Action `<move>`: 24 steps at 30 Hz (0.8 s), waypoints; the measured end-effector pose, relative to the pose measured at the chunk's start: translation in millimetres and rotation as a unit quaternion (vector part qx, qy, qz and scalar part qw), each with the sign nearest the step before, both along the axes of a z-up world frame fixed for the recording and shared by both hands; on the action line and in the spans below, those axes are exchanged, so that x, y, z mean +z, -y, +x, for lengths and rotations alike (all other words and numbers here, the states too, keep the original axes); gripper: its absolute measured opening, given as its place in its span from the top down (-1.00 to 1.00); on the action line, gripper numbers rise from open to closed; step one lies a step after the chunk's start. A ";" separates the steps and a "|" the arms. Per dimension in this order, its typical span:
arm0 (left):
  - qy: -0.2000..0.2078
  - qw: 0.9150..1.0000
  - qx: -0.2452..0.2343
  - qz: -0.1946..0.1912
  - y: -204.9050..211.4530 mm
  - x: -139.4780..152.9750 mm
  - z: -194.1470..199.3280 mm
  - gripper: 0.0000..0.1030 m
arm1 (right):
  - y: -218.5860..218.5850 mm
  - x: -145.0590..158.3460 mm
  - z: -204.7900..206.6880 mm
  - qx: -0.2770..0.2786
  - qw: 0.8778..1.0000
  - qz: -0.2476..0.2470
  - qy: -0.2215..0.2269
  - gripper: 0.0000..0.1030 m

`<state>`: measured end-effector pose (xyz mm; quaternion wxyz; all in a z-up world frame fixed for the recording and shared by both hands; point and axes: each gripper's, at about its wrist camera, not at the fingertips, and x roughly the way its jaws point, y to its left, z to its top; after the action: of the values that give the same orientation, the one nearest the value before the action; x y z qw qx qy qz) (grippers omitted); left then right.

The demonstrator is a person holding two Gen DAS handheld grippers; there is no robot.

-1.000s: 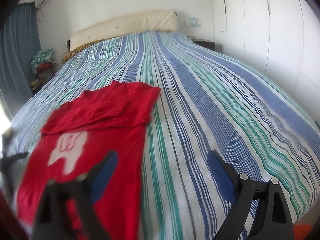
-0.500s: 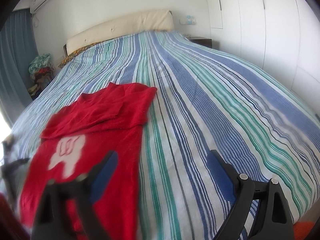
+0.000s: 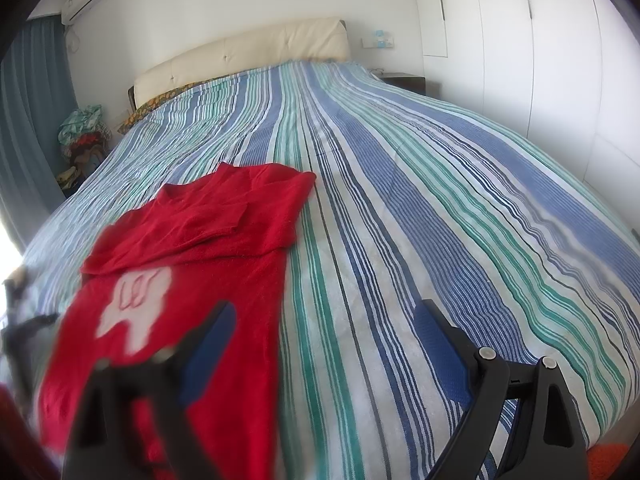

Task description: Fold small clothes

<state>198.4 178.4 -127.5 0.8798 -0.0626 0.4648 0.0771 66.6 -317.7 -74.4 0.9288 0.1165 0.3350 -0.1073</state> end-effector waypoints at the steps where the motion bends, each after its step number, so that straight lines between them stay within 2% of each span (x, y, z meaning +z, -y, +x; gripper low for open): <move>1: 0.000 1.000 0.000 0.000 0.0 0.0 -0.1 -0.99 | -0.3 0.0 0.1 0.000 1.000 0.000 0.000 -0.74; 24: 0.000 1.000 0.000 0.000 0.0 0.0 0.2 -0.99 | -2.3 -2.9 1.5 0.003 1.000 0.002 -0.003 -0.74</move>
<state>198.6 178.4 -127.5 0.8796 -0.0627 0.4651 0.0775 68.2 -315.4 -77.4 0.9277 0.1173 0.3387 -0.1046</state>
